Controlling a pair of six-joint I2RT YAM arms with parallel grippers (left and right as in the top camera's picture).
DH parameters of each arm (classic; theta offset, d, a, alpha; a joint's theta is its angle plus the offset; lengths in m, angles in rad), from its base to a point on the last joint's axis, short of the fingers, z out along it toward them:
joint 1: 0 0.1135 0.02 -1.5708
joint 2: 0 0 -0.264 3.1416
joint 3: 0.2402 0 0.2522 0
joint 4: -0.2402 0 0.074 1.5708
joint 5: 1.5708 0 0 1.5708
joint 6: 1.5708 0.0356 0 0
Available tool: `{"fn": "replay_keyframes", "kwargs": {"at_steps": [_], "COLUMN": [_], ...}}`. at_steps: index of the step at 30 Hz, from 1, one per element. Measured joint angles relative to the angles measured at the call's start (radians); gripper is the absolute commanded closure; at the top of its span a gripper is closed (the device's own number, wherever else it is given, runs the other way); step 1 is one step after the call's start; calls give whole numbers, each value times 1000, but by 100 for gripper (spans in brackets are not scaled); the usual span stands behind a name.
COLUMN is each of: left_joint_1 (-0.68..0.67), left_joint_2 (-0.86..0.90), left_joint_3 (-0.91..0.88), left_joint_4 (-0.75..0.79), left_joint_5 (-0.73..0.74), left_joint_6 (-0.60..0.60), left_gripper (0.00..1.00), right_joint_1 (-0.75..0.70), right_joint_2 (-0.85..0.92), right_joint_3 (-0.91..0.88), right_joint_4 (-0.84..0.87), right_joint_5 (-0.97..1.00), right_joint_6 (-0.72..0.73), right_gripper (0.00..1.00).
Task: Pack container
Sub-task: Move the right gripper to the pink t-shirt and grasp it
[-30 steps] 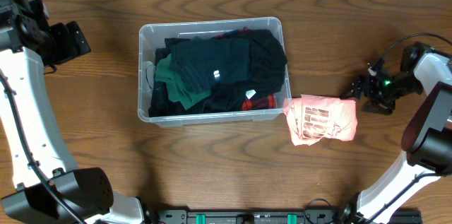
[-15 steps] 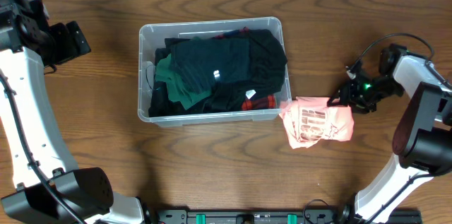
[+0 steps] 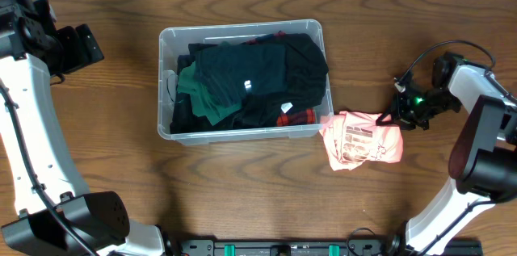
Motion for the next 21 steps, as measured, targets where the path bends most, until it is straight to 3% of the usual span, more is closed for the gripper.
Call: {"fn": "replay_keyframes", "kwargs": {"at_steps": [1,2,3,5,6,10,21], "left_joint_1": [0,0,0,0,0,0,0], "left_joint_2": [0,0,0,0,0,0,0], "left_joint_3": [0,0,0,0,0,0,0], "left_joint_4": [0,0,0,0,0,0,0], "left_joint_5": [0,0,0,0,0,0,0], "left_joint_6": [0,0,0,0,0,0,0], "left_gripper": [2,2,2,2,2,2,2], "right_joint_1": [0,1,1,0,0,1,0], "right_joint_2": [-11,-29,-49,-89,-106,-130,-130], "right_joint_3": [-3,-4,-5,-5,-5,-5,-76], "right_joint_4": [0,0,1,3,3,-7,28], "right_joint_5": [2,4,5,9,13,39,166], "right_joint_6": [0,2,0,0,0,-2,65], "right_gripper": [76,55,40,13,8,3,3]}}
